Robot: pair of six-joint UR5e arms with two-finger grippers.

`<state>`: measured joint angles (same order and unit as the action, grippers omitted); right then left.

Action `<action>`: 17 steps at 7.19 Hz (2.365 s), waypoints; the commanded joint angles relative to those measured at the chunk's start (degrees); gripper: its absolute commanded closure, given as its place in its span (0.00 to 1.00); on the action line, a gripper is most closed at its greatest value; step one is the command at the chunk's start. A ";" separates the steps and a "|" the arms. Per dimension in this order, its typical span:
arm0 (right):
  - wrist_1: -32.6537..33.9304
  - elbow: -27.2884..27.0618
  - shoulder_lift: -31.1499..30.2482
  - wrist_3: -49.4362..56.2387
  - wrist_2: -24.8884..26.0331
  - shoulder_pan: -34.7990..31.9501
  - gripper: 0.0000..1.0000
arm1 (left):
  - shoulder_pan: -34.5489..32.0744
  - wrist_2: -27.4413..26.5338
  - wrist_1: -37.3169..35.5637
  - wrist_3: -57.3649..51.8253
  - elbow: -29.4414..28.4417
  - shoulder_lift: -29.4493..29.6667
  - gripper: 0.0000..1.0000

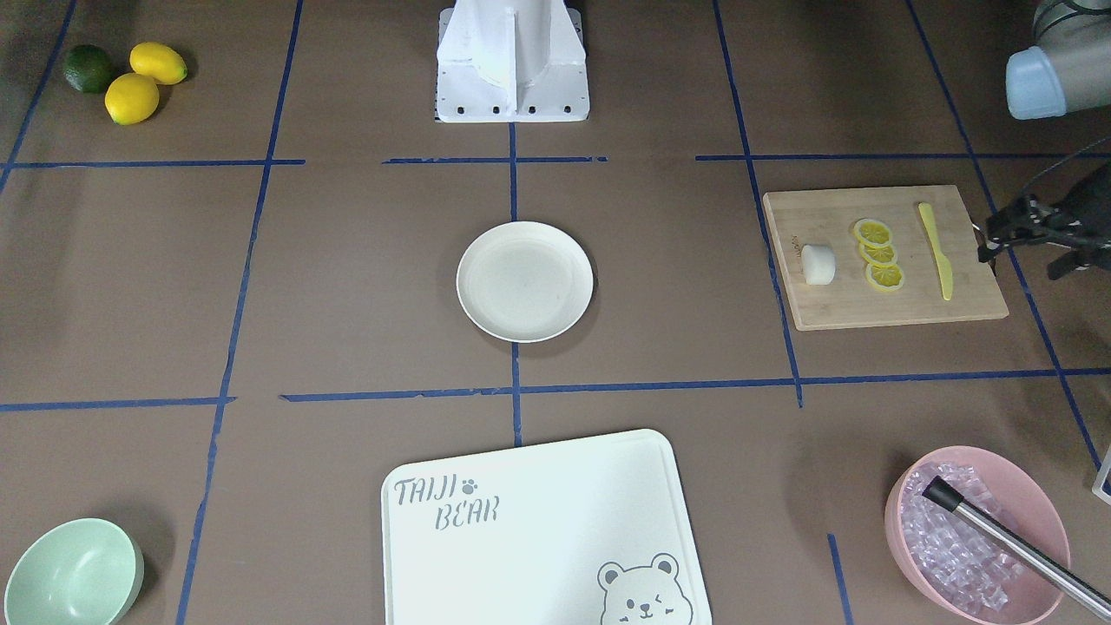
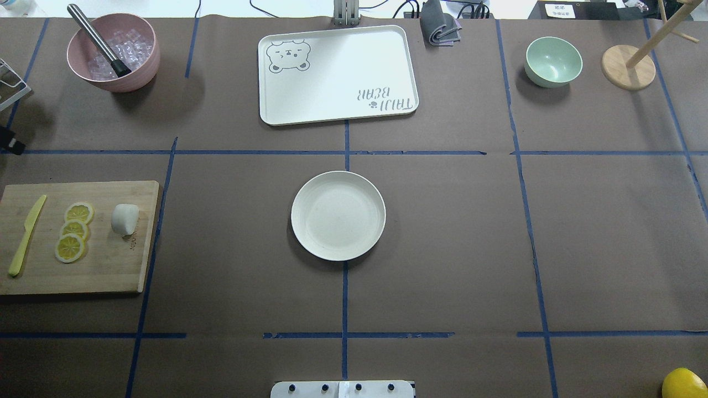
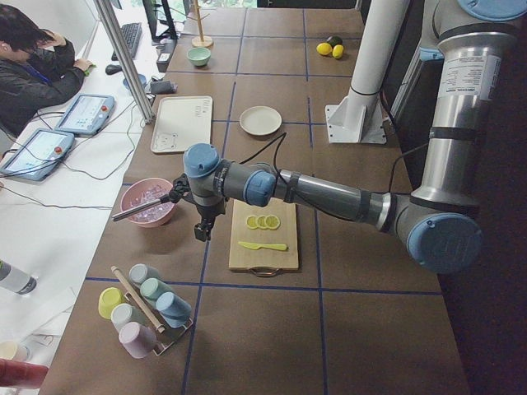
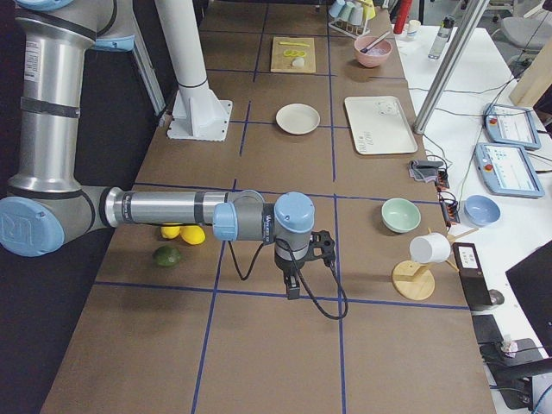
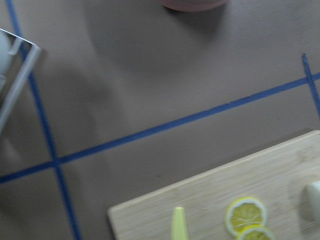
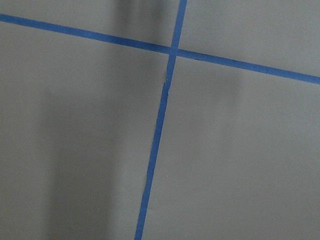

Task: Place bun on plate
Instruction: 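Reach the left gripper down to the white bun on the cutting board, then grasp the white bun with the left gripper and lift it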

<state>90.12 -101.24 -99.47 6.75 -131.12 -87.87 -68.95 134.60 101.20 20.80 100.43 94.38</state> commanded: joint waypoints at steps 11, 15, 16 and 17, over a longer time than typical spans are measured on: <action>-0.03 0.08 -0.11 0.02 -0.01 -0.02 0.00 | 26.77 -19.38 13.41 31.41 1.43 -1.31 0.40; -0.03 -0.27 -0.11 -0.07 -0.10 -0.02 0.00 | 26.50 -19.20 12.63 31.67 3.97 -1.48 0.72; -0.03 -0.27 -0.11 -0.07 -0.10 -0.02 0.00 | 26.42 -19.20 9.05 32.02 6.42 -0.44 0.72; -0.03 -0.27 -0.20 -0.07 -0.19 -0.02 0.00 | 26.50 -19.20 4.14 35.24 8.88 2.10 0.72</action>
<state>90.09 -101.49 -99.60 6.68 -131.23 -87.89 -42.46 115.38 110.36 53.44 106.40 94.21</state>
